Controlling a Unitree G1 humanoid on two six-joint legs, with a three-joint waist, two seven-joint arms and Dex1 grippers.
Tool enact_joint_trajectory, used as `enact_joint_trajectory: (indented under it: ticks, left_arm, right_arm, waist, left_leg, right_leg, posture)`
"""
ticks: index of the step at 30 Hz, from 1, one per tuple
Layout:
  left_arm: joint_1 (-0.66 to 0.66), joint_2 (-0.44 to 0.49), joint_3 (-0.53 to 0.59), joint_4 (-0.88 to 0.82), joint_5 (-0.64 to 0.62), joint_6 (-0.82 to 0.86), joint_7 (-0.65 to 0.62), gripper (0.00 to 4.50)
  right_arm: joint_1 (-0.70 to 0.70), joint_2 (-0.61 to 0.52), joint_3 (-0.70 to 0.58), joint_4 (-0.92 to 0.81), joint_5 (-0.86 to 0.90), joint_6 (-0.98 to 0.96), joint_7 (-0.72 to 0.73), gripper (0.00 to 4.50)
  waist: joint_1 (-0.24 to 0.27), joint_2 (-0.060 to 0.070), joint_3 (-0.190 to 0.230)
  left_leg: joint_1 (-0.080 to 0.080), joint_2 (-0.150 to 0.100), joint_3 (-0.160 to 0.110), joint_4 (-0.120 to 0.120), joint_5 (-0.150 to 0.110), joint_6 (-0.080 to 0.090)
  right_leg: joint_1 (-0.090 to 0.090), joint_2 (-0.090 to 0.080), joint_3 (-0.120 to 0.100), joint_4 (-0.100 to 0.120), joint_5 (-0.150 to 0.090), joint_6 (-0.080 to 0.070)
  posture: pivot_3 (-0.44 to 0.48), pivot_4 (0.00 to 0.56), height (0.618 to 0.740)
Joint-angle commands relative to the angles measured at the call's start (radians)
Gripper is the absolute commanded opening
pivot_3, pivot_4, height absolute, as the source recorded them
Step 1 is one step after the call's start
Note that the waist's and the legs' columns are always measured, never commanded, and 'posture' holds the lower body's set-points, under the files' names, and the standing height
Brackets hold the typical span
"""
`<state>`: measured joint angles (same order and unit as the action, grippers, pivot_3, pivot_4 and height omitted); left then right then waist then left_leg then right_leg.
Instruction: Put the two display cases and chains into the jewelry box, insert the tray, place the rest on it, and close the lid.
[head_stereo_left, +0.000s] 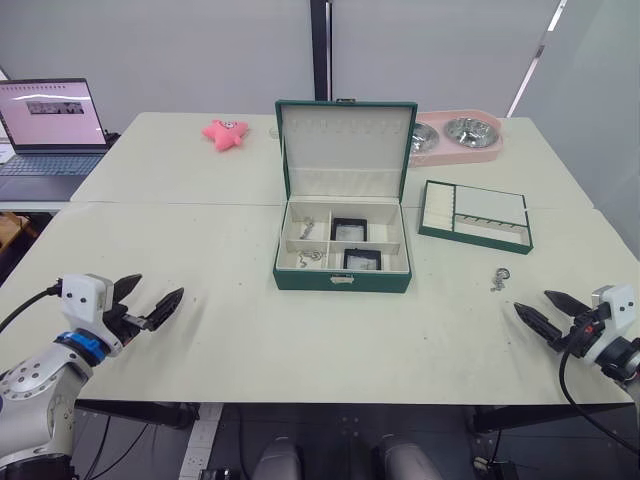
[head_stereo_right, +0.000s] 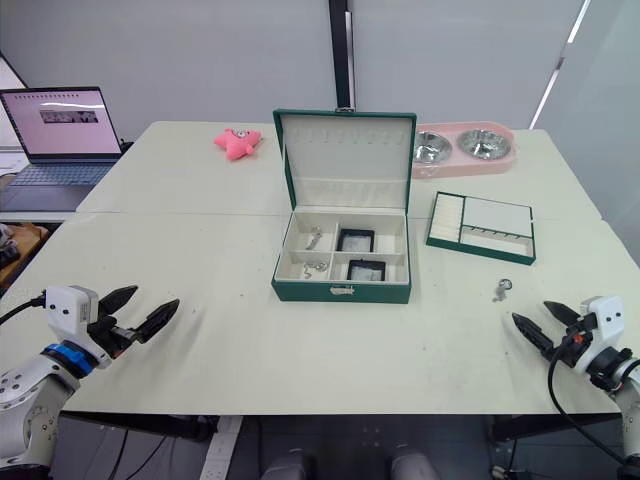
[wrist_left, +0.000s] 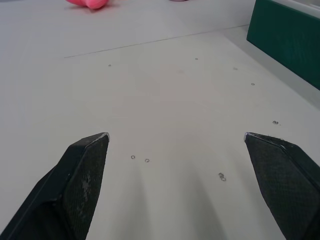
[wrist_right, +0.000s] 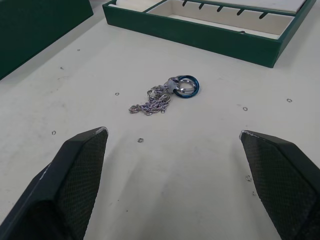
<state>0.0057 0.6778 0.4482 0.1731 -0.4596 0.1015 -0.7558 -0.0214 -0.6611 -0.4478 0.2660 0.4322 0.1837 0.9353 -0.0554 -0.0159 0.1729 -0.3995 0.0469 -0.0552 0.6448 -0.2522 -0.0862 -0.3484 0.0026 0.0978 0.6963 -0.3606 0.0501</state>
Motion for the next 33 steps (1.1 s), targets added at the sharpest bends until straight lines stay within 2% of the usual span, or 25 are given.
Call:
enact_joint_trajectory:
  ticks: [1,9,14,18,24,33]
  left_arm:
    - [-0.013,-0.006,0.012,-0.031,-0.008,-0.009,0.001,4.50]
    - [-0.037,-0.018,-0.013,-0.138,-0.024,0.024,0.002,4.50]
    - [-0.059,-0.017,-0.053,-0.270,-0.077,0.125,-0.010,4.50]
    - [-0.123,-0.001,-0.163,-0.386,-0.087,0.206,-0.043,4.50]
    - [-0.262,-0.013,-0.352,-0.419,-0.040,0.240,-0.113,4.50]
    - [-0.433,-0.179,-0.517,-0.352,0.013,0.216,-0.123,4.50]
  right_arm:
    - [-0.017,-0.022,-0.012,0.000,0.005,-0.026,0.001,4.48]
    - [-0.065,-0.053,-0.012,-0.018,0.033,0.003,0.035,4.48]
    - [-0.101,-0.114,0.016,-0.070,0.056,0.076,0.088,4.48]
    - [-0.181,-0.168,0.066,-0.088,0.051,0.120,0.128,4.48]
    - [-0.374,-0.194,0.211,0.056,-0.056,0.070,0.180,4.48]
    - [-0.658,-0.143,0.387,0.401,-0.225,-0.080,0.224,4.48]
  waist:
    - [0.000,0.000,0.000]
    - [0.001,0.000,0.000]
    - [0.001,0.000,0.000]
    - [0.001,0.000,0.000]
    - [-0.001,0.000,0.000]
    - [-0.002,0.000,0.000]
  left_leg:
    - [0.000,0.000,0.000,0.000,0.000,0.000]
    - [0.000,0.000,0.000,0.000,0.000,0.000]
    - [0.000,0.000,0.000,0.000,0.000,0.000]
    - [0.000,0.000,0.000,0.001,0.000,0.000]
    - [0.001,0.000,0.000,0.001,0.000,0.000]
    - [0.000,0.000,0.001,0.002,0.000,0.000]
  right_leg:
    - [0.000,0.000,0.000,0.000,0.000,0.000]
    - [0.000,0.000,0.000,0.000,0.000,0.000]
    - [0.000,0.000,0.000,0.000,0.000,0.000]
    - [0.001,0.000,0.000,0.000,0.000,0.000]
    - [0.001,0.001,0.000,0.000,0.000,0.000]
    - [0.001,0.000,0.000,-0.001,0.000,0.000]
  posture:
    - [0.000,0.150,0.740]
    - [0.000,0.150,0.740]
    - [0.000,0.150,0.740]
    - [0.000,0.150,0.740]
    - [0.000,0.150,0.740]
    - [0.000,0.150,0.740]
